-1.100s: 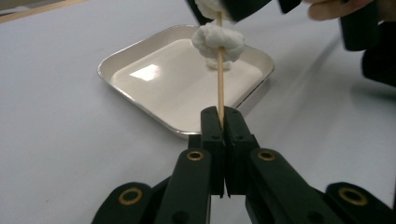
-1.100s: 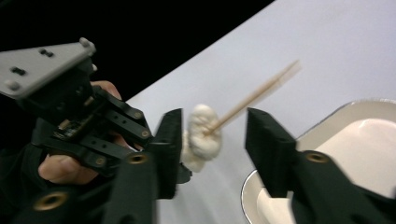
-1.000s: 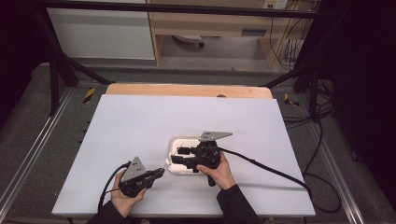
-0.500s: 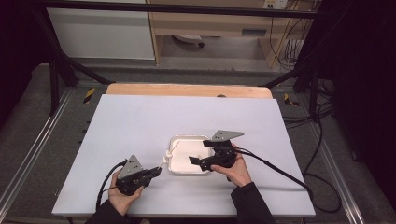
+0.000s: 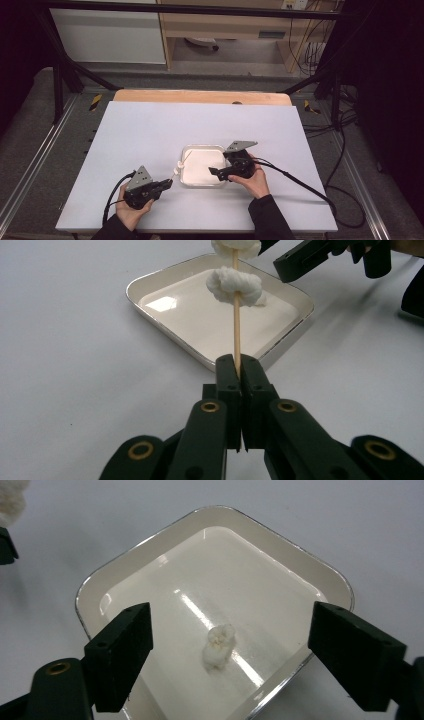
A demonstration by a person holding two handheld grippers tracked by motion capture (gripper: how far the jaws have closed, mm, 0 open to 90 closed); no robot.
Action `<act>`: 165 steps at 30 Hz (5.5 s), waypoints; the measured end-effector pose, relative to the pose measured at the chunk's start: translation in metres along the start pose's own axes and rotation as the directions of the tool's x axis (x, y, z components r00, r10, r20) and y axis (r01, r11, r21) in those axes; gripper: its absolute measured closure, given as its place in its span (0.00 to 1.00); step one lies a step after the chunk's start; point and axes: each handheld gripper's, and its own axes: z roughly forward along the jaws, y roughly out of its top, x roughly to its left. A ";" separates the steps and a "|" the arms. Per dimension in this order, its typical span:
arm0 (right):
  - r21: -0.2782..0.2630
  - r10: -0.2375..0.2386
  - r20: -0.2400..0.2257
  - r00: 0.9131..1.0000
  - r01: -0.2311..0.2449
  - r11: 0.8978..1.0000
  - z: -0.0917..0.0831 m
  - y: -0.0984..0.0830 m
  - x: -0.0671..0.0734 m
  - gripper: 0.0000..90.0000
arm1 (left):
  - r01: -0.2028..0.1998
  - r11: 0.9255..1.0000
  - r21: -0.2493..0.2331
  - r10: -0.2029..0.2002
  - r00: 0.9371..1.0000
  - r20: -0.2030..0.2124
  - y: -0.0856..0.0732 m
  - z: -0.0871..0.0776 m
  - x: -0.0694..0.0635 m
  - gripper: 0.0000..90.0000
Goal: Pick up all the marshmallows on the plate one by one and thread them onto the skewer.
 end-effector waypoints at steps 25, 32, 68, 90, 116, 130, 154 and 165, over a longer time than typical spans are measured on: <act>0.033 -0.055 0.006 0.998 0.055 0.998 0.022 -0.014 0.004 0.72 | 0.008 1.000 0.005 -0.009 1.000 0.012 0.000 0.000 -0.001 0.98; 0.024 -0.053 0.007 0.999 0.052 0.998 0.022 -0.016 0.006 0.81 | 0.004 1.000 0.005 -0.004 1.000 0.017 0.000 0.000 -0.001 0.98; -0.268 0.121 -0.276 0.954 -0.197 0.943 -0.048 0.024 0.009 0.86 | -0.053 0.998 -0.023 0.055 0.997 0.050 0.003 0.000 -0.011 0.98; -0.285 0.155 -0.399 0.904 -0.283 0.916 -0.032 0.043 0.013 0.86 | -0.063 0.998 -0.028 0.064 0.996 0.061 0.003 0.000 -0.013 0.98; -0.248 0.166 -0.473 0.865 -0.312 0.917 -0.016 0.034 0.026 0.90 | -0.091 0.996 -0.001 0.090 0.994 0.057 0.001 0.003 -0.013 0.99; -0.262 0.158 -0.471 0.868 -0.308 0.914 -0.008 0.024 0.037 0.90 | -0.092 0.996 0.000 0.092 0.994 0.052 0.001 0.003 -0.015 0.99; -0.202 0.139 -0.481 0.866 -0.263 0.943 0.003 0.016 0.047 0.88 | -0.097 0.995 -0.024 0.098 0.993 0.062 0.005 0.009 -0.019 0.99; -0.252 0.118 -0.406 0.906 -0.235 0.939 -0.014 0.025 0.044 0.64 | -0.073 0.996 -0.043 0.076 0.996 0.054 0.004 0.008 -0.013 0.99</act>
